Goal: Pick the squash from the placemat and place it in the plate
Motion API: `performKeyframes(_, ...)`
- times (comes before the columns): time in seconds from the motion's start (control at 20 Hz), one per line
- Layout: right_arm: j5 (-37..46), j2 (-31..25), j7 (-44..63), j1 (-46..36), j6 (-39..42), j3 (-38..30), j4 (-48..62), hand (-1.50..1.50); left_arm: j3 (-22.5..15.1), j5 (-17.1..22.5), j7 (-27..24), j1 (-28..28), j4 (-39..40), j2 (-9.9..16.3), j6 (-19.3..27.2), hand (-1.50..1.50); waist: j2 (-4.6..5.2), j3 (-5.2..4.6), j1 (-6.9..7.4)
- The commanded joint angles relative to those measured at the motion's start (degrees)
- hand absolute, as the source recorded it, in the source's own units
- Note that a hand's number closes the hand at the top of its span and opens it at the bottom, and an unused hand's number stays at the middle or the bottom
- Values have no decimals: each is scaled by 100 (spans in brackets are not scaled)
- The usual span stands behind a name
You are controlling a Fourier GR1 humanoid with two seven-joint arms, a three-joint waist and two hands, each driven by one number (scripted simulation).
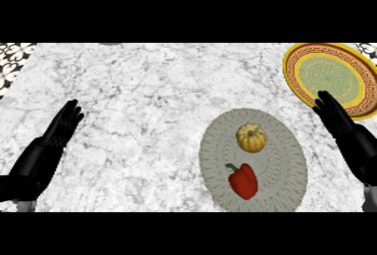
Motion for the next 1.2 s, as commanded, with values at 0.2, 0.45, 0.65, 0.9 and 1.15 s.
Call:
performKeyframes(0.2,1689,-929,1446,-1212,-1767,-638,-145,150,-338,186,969,443,729,-618,504,0,16,-157,-12)
performKeyframes(0.45,3559,-1951,2452,-1043,-2696,-790,252,-150,-397,391,1234,419,818,-875,575,0,2,-177,-189)
performKeyframes(0.65,4919,-1362,3678,-1108,-3424,-13,-608,-150,-406,387,1432,24,1191,-1109,668,0,-31,-123,-168)
performKeyframes(0.9,6405,-1172,5759,-1608,-2305,780,-1402,-150,-427,289,1717,-257,1216,-1176,766,0,-54,-109,-86)
performKeyframes(1.15,5966,-1038,6869,-1933,-326,1427,-1429,-150,-503,282,1425,3,1259,-1253,621,0,-41,-128,68)
